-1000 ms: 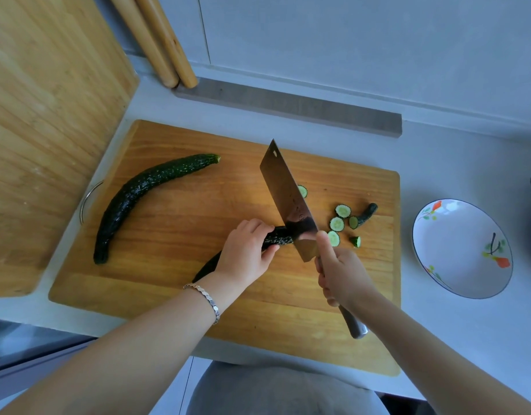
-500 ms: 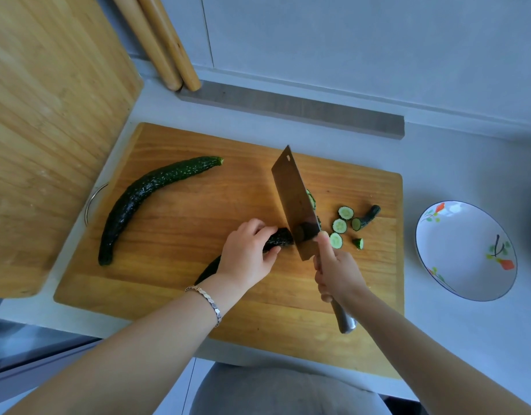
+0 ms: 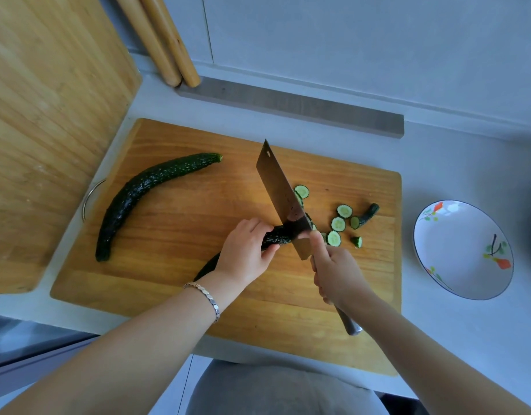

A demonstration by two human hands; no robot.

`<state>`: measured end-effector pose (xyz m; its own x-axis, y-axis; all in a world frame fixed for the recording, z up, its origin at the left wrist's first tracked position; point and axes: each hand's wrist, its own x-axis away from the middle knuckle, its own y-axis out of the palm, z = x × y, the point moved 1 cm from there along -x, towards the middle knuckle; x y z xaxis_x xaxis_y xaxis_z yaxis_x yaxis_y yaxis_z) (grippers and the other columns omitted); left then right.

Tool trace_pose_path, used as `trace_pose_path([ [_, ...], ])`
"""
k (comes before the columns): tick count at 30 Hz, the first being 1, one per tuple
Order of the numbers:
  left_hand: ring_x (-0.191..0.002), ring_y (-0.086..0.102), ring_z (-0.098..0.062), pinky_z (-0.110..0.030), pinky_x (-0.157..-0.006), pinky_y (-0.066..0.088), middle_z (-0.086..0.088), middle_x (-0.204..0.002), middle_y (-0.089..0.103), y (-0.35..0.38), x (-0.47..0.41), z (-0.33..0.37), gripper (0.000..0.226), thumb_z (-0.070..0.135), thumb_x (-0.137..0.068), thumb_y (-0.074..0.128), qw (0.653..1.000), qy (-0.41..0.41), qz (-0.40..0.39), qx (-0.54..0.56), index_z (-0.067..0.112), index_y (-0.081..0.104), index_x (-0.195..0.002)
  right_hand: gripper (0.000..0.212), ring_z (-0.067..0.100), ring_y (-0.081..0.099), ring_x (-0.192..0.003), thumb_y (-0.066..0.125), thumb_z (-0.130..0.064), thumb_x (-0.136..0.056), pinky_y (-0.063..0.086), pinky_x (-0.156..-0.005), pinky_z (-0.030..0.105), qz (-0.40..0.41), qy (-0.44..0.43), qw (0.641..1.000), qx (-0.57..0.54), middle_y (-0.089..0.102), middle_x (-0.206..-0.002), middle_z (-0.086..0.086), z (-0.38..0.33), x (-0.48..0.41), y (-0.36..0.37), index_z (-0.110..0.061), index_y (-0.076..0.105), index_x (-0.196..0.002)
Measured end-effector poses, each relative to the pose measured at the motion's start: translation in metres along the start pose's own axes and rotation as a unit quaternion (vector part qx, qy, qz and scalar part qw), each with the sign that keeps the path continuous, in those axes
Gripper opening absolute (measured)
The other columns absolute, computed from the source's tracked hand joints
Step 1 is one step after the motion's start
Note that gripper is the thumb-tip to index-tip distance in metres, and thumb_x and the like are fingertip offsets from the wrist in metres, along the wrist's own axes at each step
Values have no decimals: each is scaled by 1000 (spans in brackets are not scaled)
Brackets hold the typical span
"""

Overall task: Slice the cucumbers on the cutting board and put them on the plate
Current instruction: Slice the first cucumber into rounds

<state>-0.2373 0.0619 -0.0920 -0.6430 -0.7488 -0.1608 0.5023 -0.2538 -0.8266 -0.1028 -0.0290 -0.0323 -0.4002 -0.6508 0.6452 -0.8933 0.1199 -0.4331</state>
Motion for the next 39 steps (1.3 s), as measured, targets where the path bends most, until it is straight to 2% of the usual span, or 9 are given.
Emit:
trace_pose_path([
  [4,-74,58,-25,-30,-59,49,-8,-84,63,1,1,1,27,15,-69,78,1000,-6,0,2,4,65,-89,55,19,34,-54,27,-61,-92,33,-57,32,10,0,1000,16,37,-59,6,5,-10,11,-12,40,-69],
  [7,-76,59,-25,-29,-61,49,-8,-87,64,0,1,1,28,14,-69,78,1000,-4,0,-1,4,66,-92,56,18,33,-49,27,-60,-93,33,-52,30,16,11,1000,-2,36,-55,5,7,-15,17,-12,38,-66],
  [10,-80,60,-26,-33,-63,54,-9,-93,65,-1,4,0,31,13,-71,77,1000,7,-5,0,3,67,-99,57,14,29,-37,28,-59,-94,29,-41,21,6,43,997,-62,33,-46,-1,7,-15,16,-14,34,-60],
  [15,-79,59,-26,-37,-57,53,-7,-94,63,0,7,-3,35,15,-72,76,1000,-11,-5,0,8,67,-105,56,13,27,-36,29,-59,-95,27,-40,21,-23,81,984,-154,30,-42,-4,6,-5,1,-13,42,-66],
  [22,-84,60,-29,-41,-67,54,-9,-93,65,0,5,-3,34,15,-72,77,1000,-11,-5,0,5,65,-101,55,12,27,-37,30,-58,-93,26,-40,21,-21,16,997,-77,32,-45,-3,0,13,-8,-14,35,-60],
  [27,-82,59,-28,-39,-65,54,-8,-91,65,-2,5,-2,31,15,-71,77,1000,-9,-8,1,5,65,-98,54,13,29,-39,30,-59,-92,26,-41,21,-11,5,999,-40,34,-47,-2,-5,10,-2,-13,36,-63],
  [36,-80,59,-28,-40,-64,53,-8,-89,65,-3,4,-2,28,14,-71,77,1000,-5,-13,3,5,65,-96,56,19,32,-53,28,-64,-89,30,-54,31,3,2,1000,9,36,-58,4,1,-1,4,-13,40,-71],
  [39,-80,59,-28,-39,-61,53,-7,-89,65,-3,4,0,29,13,-69,78,1000,-7,-14,6,5,66,-94,56,19,32,-52,27,-63,-91,31,-57,33,3,3,1000,29,36,-59,5,4,-7,13,-12,39,-71],
])
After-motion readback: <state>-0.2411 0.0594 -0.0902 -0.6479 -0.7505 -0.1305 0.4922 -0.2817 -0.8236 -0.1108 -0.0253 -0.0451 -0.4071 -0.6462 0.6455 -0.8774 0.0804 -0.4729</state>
